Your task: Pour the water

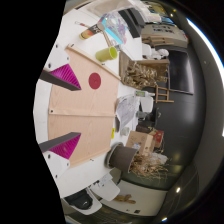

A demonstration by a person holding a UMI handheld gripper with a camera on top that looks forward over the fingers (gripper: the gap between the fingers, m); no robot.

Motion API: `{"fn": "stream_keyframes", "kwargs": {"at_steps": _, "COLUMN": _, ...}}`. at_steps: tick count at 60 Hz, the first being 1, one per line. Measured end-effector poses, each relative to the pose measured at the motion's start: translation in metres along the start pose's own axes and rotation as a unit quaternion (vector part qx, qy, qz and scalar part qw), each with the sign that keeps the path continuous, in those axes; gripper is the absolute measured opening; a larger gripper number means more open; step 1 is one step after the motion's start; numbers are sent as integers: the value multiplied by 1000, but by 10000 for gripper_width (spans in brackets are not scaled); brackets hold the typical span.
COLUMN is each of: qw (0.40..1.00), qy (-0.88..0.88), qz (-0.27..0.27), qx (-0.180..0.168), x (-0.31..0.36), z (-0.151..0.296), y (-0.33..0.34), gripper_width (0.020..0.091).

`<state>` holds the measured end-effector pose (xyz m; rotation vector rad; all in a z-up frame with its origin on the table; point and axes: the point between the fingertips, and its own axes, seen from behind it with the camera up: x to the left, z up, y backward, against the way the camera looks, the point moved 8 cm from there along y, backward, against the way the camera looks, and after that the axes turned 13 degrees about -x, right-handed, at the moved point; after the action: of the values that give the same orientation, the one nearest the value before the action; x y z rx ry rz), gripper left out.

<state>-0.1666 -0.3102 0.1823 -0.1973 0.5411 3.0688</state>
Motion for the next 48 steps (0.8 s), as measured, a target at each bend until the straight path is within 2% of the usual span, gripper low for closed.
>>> {"fn": "stream_keyframes", "kwargs": {"at_steps": 7, "qw": 1000, "qy": -10, "qz": 17, "qx": 5, "x": 45, "z": -1, "y": 13, "gripper_width": 858}}
{"fn": "stream_keyframes", "kwargs": {"at_steps": 8, "qw": 1000, "qy": -10, "qz": 22, "qx": 5, "x": 34, "z": -5, "y": 6, "gripper_width": 857}}
{"fn": "stream_keyframes", "kwargs": {"at_steps": 9, "qw": 1000, "qy": -12, "qz": 24, "qx": 5, "x": 61, "z": -3, "y": 16, "gripper_width": 855}}
{"fn": "stream_keyframes", "kwargs": {"at_steps": 17, "qw": 998, "qy": -11, "qz": 65, "qx": 7, "x": 141, "z": -8, "y": 32, "gripper_width": 862}}
{"fn": "stream_keyframes", "kwargs": {"at_steps": 32, "qw": 989, "qy": -26, "qz": 140, "qx": -44, "x": 300, "z": -8, "y": 26, "gripper_width": 854}}
{"fn": "stream_keyframes", "kwargs": {"at_steps": 38, "qw": 989, "qy": -38, "qz": 133, "qx": -56, "x": 341, "z": -9, "y": -4, "gripper_width": 855}}
{"fn": "stream_keyframes", "kwargs": {"at_steps": 48, "qw": 992, "qy": -57, "qz": 98, "qx": -54, "x": 371, "z": -20, "y": -63, "gripper_width": 836}}
